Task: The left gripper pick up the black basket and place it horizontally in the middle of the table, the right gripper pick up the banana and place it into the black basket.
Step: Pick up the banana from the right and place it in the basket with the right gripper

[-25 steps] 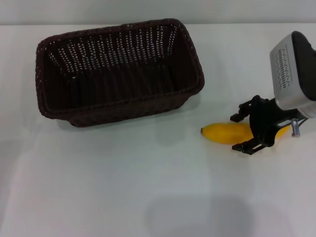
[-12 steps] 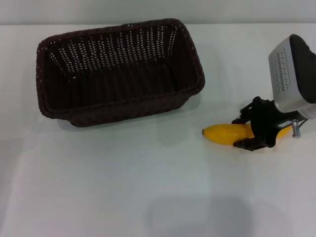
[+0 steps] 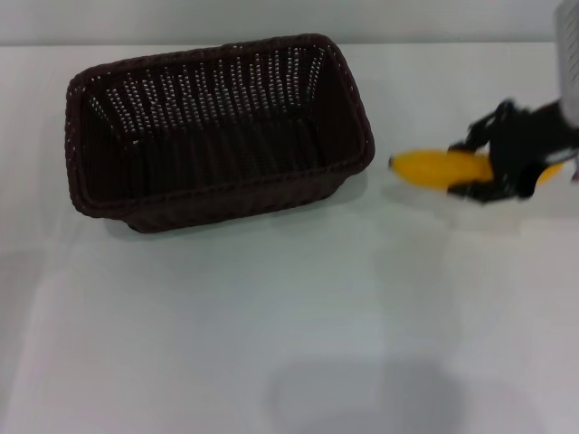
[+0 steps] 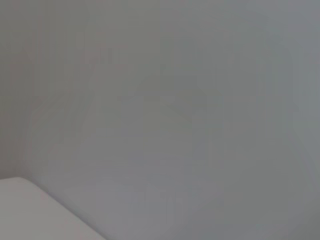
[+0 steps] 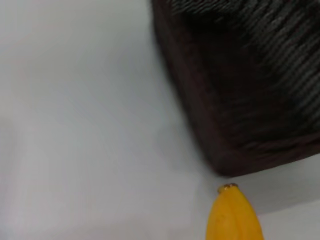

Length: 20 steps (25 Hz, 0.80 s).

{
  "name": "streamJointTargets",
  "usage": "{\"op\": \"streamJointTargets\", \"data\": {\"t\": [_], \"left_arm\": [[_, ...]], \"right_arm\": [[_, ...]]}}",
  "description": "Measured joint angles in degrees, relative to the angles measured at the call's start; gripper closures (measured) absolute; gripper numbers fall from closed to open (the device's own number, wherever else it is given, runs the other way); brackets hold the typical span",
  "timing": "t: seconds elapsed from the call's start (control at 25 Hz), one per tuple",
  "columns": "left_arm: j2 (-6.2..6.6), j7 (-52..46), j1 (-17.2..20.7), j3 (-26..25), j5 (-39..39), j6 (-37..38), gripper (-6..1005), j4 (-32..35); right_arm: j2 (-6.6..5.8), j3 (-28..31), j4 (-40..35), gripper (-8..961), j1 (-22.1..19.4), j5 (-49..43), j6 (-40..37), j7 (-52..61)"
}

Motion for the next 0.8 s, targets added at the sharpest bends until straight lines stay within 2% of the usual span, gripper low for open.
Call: {"op": "streamJointTargets", "data": {"t": [0.2, 0.36, 0.52, 0.68, 0.8], "left_arm": [[0.02, 0.0, 0.0, 0.0, 0.0, 0.0, 132, 0.0], [0.02, 0.0, 0.0, 0.0, 0.0, 0.0, 131, 0.0], [-0.10, 0.0, -0.1, 0.0, 0.0, 0.0, 131, 0.0], [-0.16, 0.4, -0.6, -0.1, 0.0, 0.2, 131, -0.6], [-0.16, 0.5, -0.8, 0.0, 0.0, 0.9, 131, -0.8]], "right_arm": [[0.34, 5.6, -5.2, 455, 1.3, 2.1, 0.5, 0.2], [0.52, 6.5, -2.2, 441, 3.4, 14.5, -3.7, 0.2], [0.53, 2.7, 7.2, 426, 6.2, 26.1, -7.6, -4.0], [0.85, -5.1, 18.9, 412, 9.4, 36.8, -13.3, -11.9], [0.96, -10.3, 23.9, 402, 11.4, 40.5, -16.9, -15.1]]}}
